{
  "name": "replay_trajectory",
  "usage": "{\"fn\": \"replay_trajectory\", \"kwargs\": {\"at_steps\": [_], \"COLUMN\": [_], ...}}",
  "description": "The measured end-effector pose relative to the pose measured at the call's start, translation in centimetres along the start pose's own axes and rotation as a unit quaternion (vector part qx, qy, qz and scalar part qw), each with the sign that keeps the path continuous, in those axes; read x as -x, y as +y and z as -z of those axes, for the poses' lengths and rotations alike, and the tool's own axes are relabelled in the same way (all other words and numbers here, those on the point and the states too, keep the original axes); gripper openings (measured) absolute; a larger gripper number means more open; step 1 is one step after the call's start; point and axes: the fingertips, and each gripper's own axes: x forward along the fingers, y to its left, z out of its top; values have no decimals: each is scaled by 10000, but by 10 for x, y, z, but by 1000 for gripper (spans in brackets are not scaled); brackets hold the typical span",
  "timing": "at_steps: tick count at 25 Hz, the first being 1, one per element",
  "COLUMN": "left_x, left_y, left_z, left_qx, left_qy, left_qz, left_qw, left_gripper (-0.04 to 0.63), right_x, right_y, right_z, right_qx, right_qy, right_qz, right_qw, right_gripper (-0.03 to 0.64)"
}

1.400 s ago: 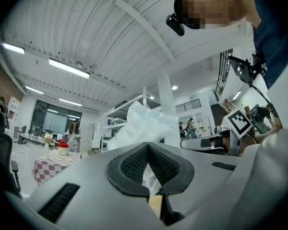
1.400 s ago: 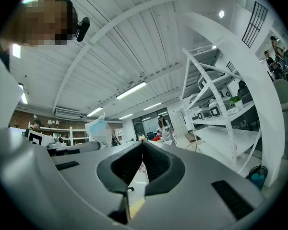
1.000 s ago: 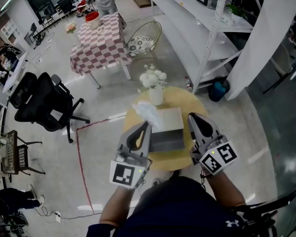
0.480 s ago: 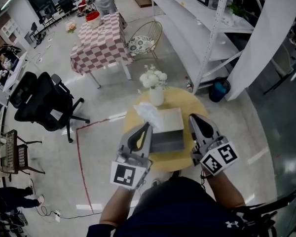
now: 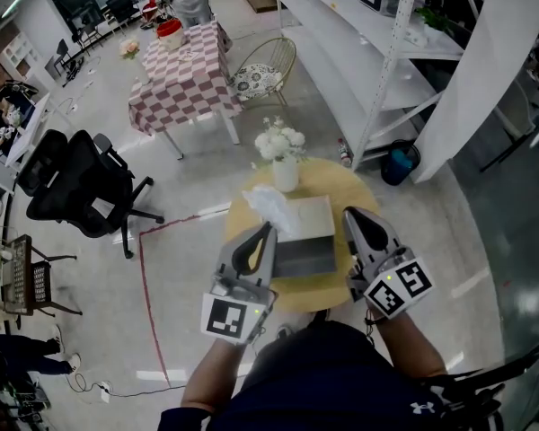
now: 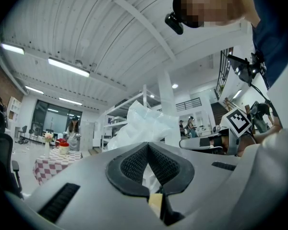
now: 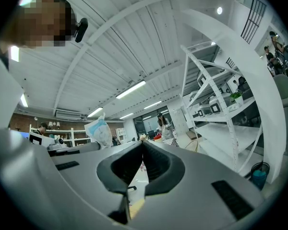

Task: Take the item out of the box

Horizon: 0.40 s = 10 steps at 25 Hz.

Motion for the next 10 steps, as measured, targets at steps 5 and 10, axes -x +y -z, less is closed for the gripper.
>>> {"fn": "replay_trajectory", "kwargs": {"at_steps": [5,10], "left_x": [0,-2], "left_y": [-1,-1], "left_z": [-1,2], "left_qx": [6,9], "left_qy": [17,36], "left_qz": [13,2], "left_qw": [10000,10000], "left_gripper": [15,15], "right_x": [1,1], "right_y": [0,-3], "right_z": [-1,1], "right_qx": [-25,-11], "right_qy": [25,41], "right_qz": [6,13], "right_qw": [10000,10000], "right_gripper": [12,12]}}
